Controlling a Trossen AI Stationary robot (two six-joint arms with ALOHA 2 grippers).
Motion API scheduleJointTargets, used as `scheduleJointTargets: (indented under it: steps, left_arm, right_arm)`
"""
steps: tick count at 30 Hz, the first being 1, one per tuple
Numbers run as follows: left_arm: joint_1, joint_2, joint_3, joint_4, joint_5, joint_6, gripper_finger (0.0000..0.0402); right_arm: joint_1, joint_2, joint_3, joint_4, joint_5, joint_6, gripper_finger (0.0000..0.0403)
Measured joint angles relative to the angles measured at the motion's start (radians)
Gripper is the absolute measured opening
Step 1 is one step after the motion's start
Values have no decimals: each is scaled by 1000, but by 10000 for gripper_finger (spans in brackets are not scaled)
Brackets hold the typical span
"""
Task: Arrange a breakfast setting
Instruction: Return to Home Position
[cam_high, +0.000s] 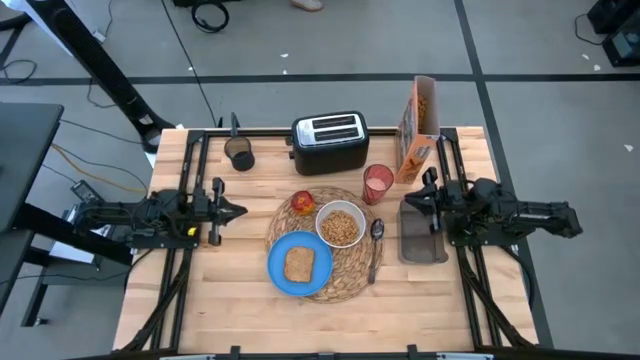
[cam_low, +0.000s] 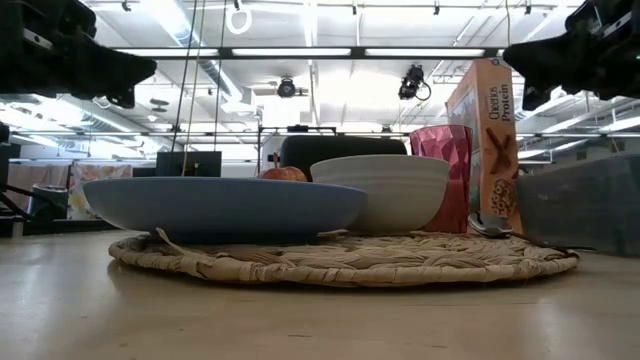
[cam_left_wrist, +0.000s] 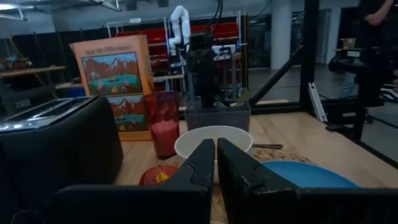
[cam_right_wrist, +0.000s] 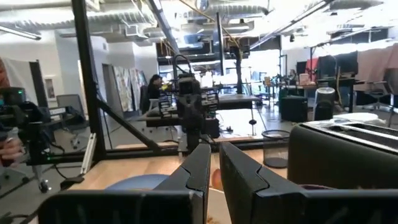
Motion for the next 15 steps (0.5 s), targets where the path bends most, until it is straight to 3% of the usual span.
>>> scheduleJointTargets:
  steps: [15]
  left_arm:
    - [0, 1, -18, -24, 59, -30, 27]
  right_arm:
    - [21, 2, 0, -131, -3, 6, 45]
